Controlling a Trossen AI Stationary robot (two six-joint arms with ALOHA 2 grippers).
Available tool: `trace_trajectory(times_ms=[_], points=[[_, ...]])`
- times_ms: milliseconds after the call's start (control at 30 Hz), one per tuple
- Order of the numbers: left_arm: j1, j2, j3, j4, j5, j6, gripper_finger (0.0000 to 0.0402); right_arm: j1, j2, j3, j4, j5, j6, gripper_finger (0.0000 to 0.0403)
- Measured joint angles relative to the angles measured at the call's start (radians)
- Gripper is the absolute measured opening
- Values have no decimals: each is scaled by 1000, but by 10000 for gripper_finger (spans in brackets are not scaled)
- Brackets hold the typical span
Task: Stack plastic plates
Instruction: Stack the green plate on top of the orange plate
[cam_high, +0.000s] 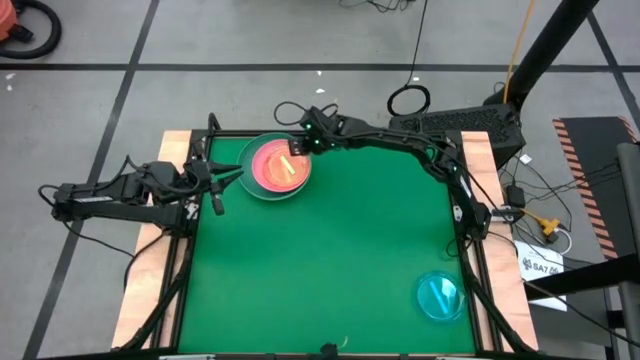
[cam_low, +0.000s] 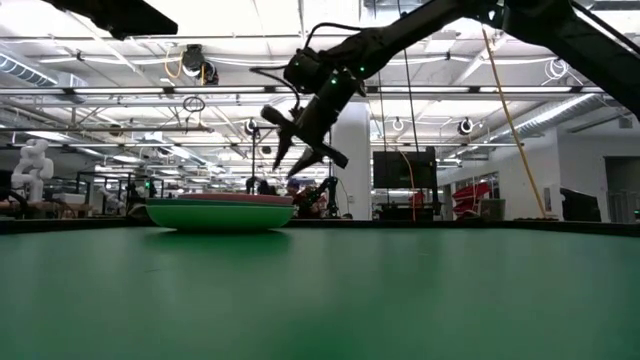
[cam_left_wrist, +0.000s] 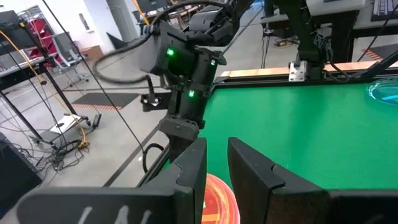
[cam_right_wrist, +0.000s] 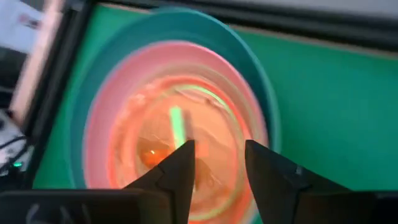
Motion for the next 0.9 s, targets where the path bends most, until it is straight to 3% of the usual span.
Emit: trace_trajectory(times_ms=[100,267,400,667,900], points=[[0,0,0,-6,0,-18,74,12,-3,0,69,-3,-137,133],[-1,0,0,-77,13,-118,74,40,-49,0,28,-132,-606,120],[-2,7,0,-185,16,-257,74,89,-65,-26,-22,-101,-850,107],[-3,107,0,-195,-20,-445,74,149,-90,-185,58,-136,-973,86],[-3,294,0,-37,-36,-422,74,212,-262,-390,133,-137,-997,74]])
